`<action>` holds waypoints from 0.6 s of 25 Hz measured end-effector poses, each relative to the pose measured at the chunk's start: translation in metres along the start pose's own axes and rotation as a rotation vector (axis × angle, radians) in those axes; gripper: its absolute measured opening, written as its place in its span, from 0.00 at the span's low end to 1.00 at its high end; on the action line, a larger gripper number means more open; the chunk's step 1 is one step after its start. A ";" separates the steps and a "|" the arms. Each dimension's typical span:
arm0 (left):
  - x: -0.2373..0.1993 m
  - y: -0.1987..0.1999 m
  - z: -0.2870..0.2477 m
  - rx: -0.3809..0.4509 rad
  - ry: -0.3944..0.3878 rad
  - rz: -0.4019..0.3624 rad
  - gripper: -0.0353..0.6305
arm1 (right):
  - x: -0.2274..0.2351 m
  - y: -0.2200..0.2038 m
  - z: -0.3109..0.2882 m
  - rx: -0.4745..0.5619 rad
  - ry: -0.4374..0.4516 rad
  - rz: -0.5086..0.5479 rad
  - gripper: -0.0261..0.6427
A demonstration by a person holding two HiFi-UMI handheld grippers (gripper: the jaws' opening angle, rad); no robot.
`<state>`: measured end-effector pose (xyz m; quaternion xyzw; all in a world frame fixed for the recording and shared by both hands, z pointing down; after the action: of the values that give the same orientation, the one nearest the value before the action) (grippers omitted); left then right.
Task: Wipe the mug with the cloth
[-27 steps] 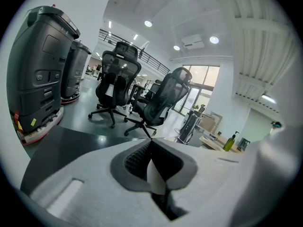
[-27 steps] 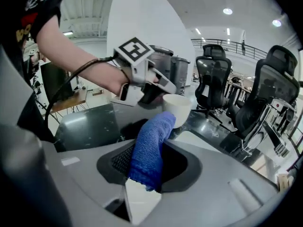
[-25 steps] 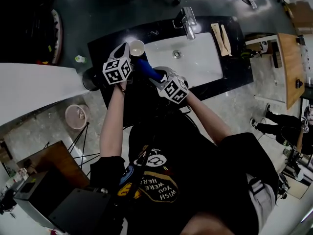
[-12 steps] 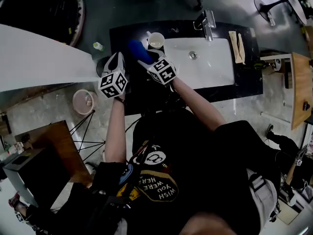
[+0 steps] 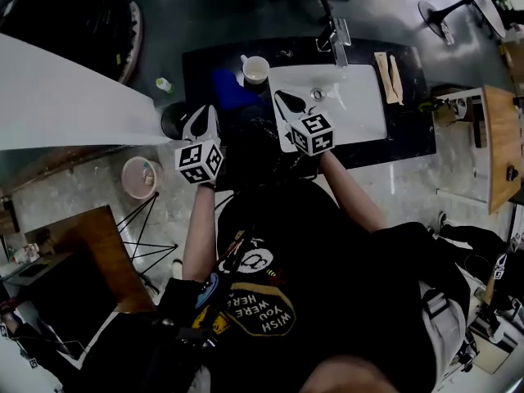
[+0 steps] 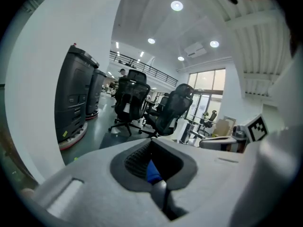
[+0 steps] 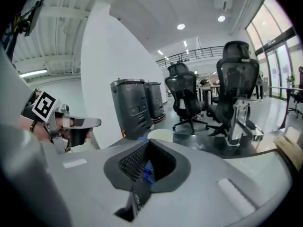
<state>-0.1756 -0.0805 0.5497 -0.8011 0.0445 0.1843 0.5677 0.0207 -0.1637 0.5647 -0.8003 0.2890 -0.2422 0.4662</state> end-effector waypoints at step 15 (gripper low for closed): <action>0.071 0.001 -0.020 -0.043 -0.145 -0.104 0.06 | 0.020 0.006 0.050 0.054 -0.119 -0.018 0.04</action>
<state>-0.1054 -0.0894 0.5294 -0.7989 -0.0423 0.2129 0.5609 0.0666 -0.1491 0.5395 -0.8029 0.2467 -0.2062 0.5020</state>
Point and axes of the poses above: the fingertips, and each gripper's own axes: z backward along the fingers, x to its right, y out of its top, the point moved 4 cm from there along z, backward along the fingers, and after that the axes turned 8 degrees about -y, right-handed, at the moved point
